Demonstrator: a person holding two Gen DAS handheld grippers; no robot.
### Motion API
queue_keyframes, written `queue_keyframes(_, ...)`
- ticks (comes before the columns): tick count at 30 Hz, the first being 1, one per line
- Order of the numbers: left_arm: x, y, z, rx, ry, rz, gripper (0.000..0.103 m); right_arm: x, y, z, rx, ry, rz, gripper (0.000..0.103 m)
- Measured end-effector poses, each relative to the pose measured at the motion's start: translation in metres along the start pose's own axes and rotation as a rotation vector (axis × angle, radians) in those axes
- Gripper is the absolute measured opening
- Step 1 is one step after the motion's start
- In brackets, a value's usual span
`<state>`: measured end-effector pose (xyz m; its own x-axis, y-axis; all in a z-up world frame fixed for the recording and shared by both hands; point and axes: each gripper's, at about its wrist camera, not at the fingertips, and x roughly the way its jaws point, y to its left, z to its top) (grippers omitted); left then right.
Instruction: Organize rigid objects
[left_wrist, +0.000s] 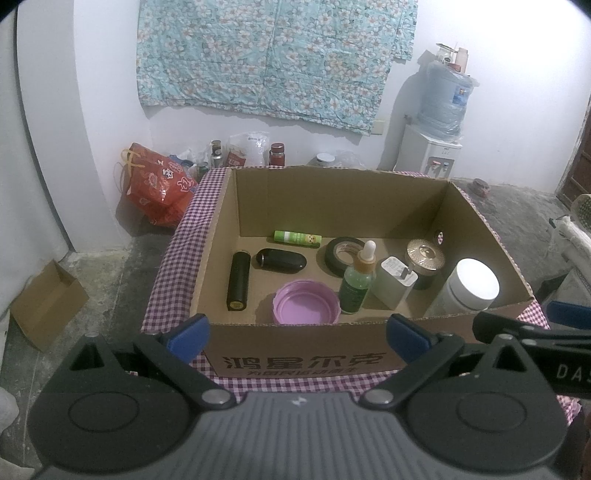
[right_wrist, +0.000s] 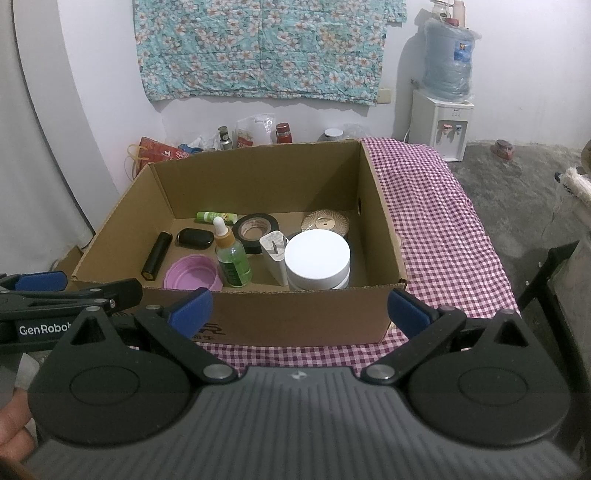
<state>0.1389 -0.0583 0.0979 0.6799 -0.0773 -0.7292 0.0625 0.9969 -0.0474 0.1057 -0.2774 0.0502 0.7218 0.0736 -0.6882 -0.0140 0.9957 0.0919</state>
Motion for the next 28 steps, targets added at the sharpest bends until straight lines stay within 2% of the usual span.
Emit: queue_keyframes(28,-0.0069,-0.0015,0.003,-0.002,-0.004,0.002,0.102,-0.0029,0.0005,0.0011,0.001,-0.003,0.001,0.101)
